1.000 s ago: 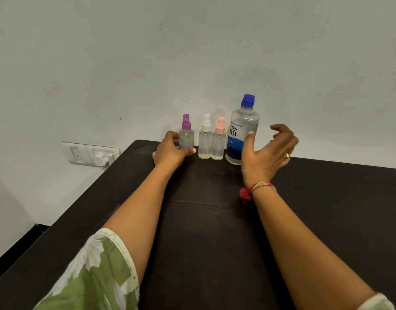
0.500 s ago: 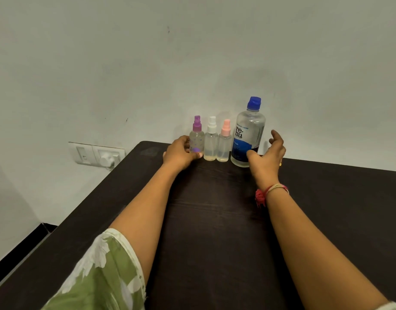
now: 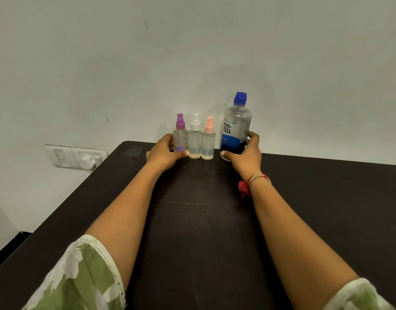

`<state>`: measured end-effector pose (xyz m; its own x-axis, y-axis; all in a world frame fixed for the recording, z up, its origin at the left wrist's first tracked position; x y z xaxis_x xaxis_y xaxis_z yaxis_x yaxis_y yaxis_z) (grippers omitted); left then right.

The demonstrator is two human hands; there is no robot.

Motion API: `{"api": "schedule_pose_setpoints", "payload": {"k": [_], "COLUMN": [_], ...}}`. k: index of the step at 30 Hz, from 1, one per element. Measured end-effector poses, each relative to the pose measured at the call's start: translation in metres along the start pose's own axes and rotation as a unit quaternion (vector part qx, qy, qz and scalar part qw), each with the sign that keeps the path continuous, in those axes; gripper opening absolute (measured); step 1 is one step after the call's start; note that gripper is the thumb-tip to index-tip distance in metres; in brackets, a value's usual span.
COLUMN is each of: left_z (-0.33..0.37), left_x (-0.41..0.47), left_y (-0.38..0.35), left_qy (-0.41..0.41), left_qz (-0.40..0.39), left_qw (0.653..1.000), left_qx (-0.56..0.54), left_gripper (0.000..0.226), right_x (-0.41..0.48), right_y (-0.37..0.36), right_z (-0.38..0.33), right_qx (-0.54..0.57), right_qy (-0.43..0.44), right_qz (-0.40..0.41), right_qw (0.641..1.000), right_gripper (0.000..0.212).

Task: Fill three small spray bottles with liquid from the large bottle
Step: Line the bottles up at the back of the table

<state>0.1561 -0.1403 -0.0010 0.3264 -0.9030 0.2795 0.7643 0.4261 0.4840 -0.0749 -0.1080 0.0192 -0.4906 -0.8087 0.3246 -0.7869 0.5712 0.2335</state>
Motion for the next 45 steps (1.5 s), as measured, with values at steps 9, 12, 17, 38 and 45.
{"api": "schedule_pose_setpoints", "payload": {"k": [9,12,17,38,45], "left_z": [0.002,0.002,0.003,0.006,0.007], "left_x": [-0.002,-0.002,-0.002,-0.004,-0.005], "left_y": [0.002,0.002,0.000,0.002,0.003], "left_qy": [0.002,0.003,0.002,-0.008,-0.008], "left_qz": [-0.002,-0.002,-0.003,0.001,0.000], "left_qw": [1.000,1.000,1.000,1.000,0.999], "left_qx": [-0.001,0.003,0.009,0.029,0.039], "left_gripper": [0.064,0.066,0.067,0.067,0.065], "right_x": [-0.013,-0.022,-0.027,-0.005,-0.016], "right_y": [0.007,0.001,0.004,0.005,0.022], "right_z": [-0.014,-0.025,-0.034,-0.005,-0.018], "right_qx": [-0.072,-0.119,-0.139,0.013,-0.031], "right_qy": [0.108,0.158,0.222,0.072,0.117], "right_qz": [0.099,0.140,0.210,0.078,0.195], "right_qw": [0.987,0.970,0.942,0.994,0.973], "right_gripper": [0.100,0.102,0.090,0.082,0.082]}}
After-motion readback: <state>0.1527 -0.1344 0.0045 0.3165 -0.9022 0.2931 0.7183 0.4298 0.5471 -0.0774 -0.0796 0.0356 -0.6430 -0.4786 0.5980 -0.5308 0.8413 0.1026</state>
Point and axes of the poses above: each hand's wrist, its own x-axis towards the middle knuckle, its own y-axis out of the back of the hand, z = x × y, the point moved 5 cm from there along x, towards the middle knuckle, and after that the axes turned 14 degrees about z, right-handed, at the moved point
